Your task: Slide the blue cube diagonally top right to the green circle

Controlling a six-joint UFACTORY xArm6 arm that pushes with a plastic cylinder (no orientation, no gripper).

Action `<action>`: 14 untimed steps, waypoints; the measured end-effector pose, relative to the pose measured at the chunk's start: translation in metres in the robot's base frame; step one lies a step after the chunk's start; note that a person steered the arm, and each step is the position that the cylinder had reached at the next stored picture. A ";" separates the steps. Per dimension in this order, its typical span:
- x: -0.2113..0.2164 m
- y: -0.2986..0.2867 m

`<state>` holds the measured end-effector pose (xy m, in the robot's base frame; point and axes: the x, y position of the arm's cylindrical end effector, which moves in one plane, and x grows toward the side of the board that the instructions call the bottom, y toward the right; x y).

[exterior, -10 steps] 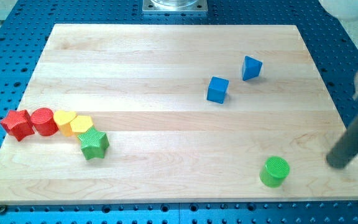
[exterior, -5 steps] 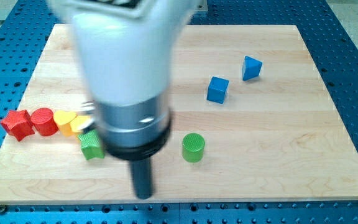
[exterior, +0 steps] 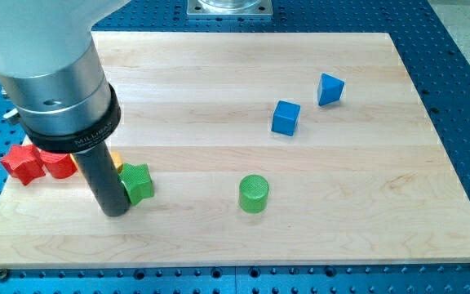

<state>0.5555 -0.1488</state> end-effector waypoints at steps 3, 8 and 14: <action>0.005 -0.012; 0.002 0.115; -0.030 0.105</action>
<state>0.5257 -0.0436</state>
